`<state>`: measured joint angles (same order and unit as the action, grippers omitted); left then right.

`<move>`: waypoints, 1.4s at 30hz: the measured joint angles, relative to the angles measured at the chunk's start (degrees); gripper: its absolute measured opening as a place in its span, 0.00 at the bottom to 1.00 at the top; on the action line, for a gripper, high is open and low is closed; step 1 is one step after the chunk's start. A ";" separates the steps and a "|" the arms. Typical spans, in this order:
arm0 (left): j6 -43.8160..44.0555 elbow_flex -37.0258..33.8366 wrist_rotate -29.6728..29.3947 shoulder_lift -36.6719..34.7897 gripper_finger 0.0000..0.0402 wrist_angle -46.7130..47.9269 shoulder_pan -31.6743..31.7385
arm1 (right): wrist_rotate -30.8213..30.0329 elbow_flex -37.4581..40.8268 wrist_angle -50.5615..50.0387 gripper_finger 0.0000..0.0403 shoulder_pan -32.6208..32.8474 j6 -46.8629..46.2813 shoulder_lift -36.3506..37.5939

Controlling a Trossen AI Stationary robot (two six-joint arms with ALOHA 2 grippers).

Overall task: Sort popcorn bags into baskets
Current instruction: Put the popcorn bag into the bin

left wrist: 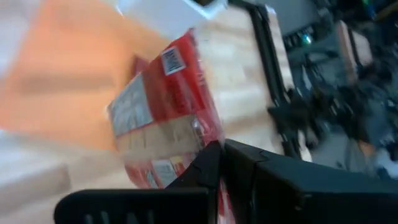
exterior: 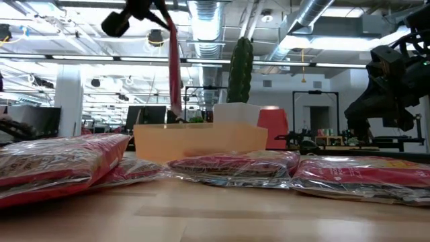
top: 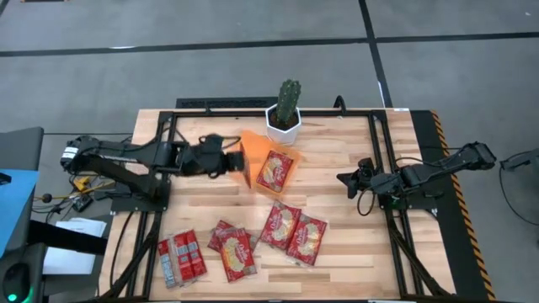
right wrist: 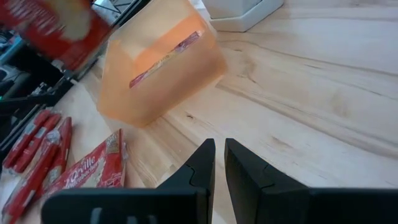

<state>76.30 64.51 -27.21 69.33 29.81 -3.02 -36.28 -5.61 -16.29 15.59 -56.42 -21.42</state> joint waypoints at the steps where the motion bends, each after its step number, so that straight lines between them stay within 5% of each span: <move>1: -0.52 0.00 -0.03 0.07 0.00 0.21 1.61 | -0.11 0.00 0.00 0.16 0.00 0.00 -0.01; 13: -6.18 -0.02 4.29 0.18 0.00 0.23 15.67 | -1.19 0.00 0.00 0.16 0.00 -0.07 0.01; 42: 0.99 -0.07 13.92 19.37 0.00 -14.12 18.08 | -1.11 0.00 0.00 0.16 0.00 1.16 0.00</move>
<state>77.29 64.45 -13.29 88.71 15.69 15.06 -37.39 -5.61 -16.29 15.59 -55.27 -21.42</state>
